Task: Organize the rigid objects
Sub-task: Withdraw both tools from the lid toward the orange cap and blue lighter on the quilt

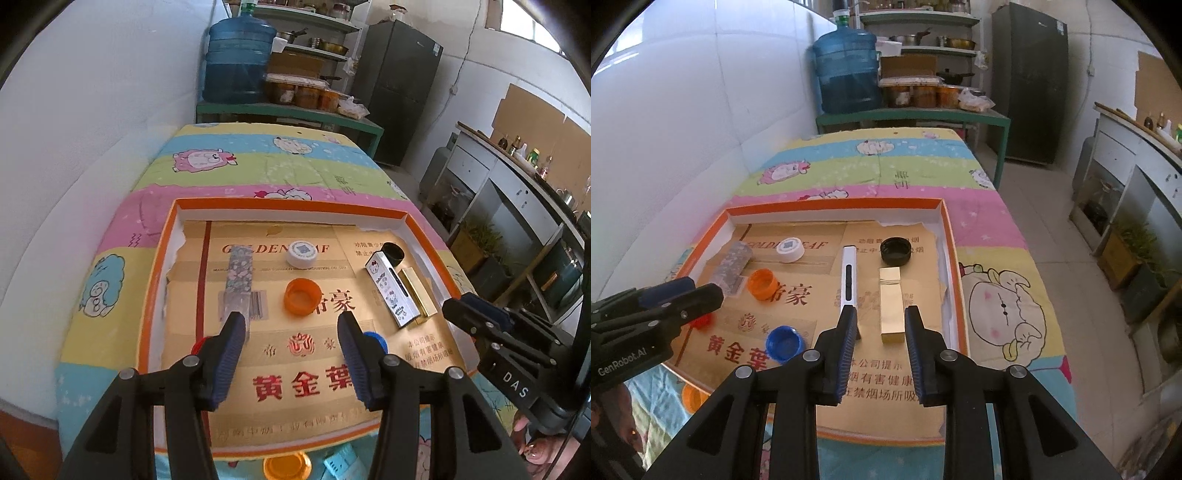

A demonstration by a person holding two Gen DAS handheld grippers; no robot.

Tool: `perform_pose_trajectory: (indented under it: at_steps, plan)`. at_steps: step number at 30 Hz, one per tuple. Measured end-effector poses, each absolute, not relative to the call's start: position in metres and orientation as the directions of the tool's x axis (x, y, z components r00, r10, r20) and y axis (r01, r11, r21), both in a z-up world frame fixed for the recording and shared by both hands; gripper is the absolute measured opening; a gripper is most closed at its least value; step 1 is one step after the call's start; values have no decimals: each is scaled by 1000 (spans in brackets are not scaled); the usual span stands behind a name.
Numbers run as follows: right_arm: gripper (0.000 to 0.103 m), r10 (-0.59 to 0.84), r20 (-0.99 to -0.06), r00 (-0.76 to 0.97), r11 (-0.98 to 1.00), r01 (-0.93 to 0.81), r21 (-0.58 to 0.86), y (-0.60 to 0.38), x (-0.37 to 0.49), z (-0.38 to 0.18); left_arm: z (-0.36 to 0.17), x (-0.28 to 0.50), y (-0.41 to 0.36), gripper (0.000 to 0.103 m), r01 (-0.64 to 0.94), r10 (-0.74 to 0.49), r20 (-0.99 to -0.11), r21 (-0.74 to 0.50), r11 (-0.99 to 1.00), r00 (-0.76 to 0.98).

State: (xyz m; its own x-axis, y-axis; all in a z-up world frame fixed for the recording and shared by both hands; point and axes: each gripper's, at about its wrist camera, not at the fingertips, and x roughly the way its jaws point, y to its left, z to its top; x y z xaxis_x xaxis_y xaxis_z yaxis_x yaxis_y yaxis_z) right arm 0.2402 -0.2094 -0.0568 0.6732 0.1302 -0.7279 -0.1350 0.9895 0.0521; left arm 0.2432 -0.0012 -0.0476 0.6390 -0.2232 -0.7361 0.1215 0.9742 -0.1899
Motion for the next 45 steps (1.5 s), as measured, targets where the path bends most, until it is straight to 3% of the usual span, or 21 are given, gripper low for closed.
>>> perform_pose_trajectory:
  at_steps: [31,38,45]
  plan:
    - [27,133,-691,710,988,-152,34,-189,174,-20,-25,181,13,52,127,-215,-710,-176,976,670]
    - [43,133,-684,717,988,-148,37,-187,158,-14,-20,164,14,57,122,-185,-705,-140,983,684]
    - [43,136,-679,721,987,-155,33,-183,141,-10,-14,147,16,58,110,-141,-688,-89,990,712]
